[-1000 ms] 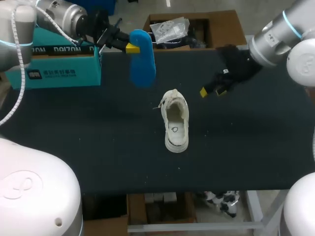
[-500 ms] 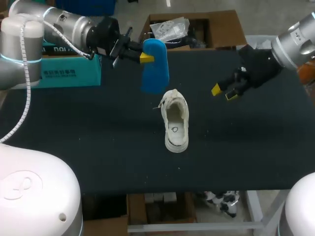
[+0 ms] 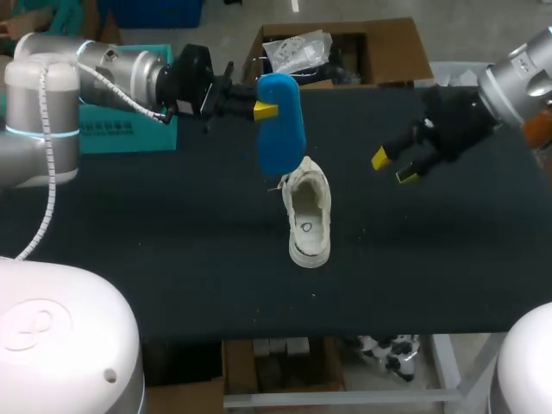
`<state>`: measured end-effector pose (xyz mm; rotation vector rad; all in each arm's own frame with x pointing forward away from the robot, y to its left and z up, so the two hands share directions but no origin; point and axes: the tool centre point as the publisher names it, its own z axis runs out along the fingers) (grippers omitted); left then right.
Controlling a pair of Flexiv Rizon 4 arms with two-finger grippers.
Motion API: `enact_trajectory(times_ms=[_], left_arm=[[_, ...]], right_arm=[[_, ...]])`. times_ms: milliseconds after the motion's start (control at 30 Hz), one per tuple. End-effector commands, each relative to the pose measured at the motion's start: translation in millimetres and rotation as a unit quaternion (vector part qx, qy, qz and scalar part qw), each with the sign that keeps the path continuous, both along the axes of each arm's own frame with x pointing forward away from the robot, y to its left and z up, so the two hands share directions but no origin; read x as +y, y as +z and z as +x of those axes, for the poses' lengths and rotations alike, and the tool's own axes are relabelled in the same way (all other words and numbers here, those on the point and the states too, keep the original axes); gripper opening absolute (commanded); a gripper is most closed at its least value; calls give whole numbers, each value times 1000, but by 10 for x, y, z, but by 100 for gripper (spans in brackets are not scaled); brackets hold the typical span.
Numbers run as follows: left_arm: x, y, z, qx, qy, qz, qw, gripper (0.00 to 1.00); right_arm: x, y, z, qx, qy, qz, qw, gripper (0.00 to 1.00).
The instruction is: Open the shoe tongue, take the insole out of the shoe, put the insole back into the shoe, and pack the shoe into the shoebox
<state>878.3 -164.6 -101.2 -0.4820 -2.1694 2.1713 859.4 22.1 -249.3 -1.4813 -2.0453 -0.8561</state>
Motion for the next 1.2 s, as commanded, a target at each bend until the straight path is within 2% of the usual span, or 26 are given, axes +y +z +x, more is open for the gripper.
enact_trajectory(times_ms=[33, 133, 167, 200, 400, 567, 667, 1033, 1067, 1100, 1133, 1167, 1200], left_arm=[[73, -75, -57, 40, 24, -30, 998, 0], [84, -77, -83, 68, 36, -37, 996, 0], [74, -85, -99, 90, 30, -45, 994, 0], [64, -92, -105, 101, 27, -45, 993, 0], [-31, -147, -182, 169, 11, -51, 984, 0], [-43, -131, -261, 183, 23, -44, 982, 0], [-48, -121, -281, 192, 20, -37, 980, 0], [-48, -121, -281, 192, 20, -37, 980, 0], [-48, -121, -281, 192, 20, -37, 980, 0], [-48, -121, -281, 192, 20, -37, 980, 0], [-48, -121, -281, 192, 20, -37, 980, 0], [-48, -121, -281, 192, 20, -37, 980, 0], [-48, -121, -281, 192, 20, -37, 980, 0]], right_arm=[[-68, 12, -69, 20, -15, 7, 1000, 100], [-85, -16, -134, 40, -27, 17, 999, 100], [-81, -31, -158, 50, -30, 27, 998, 100], [-81, -36, -171, 57, -33, 30, 997, 100], [-57, -103, -315, 105, -52, 28, 993, 100], [-72, -111, -425, 131, -73, 48, 988, 100], [-77, -104, -484, 157, -95, 11, 983, 100], [-77, -104, -484, 157, -95, 11, 983, 100], [-21, -114, -425, 180, -97, 19, 979, 100], [37, -126, -381, 217, -94, 27, 971, 100], [90, -138, -348, 239, -99, 17, 966, 100], [127, -140, -327, 271, -111, 27, 956, 100], [156, -151, -319, 321, -124, 39, 938, 100]])
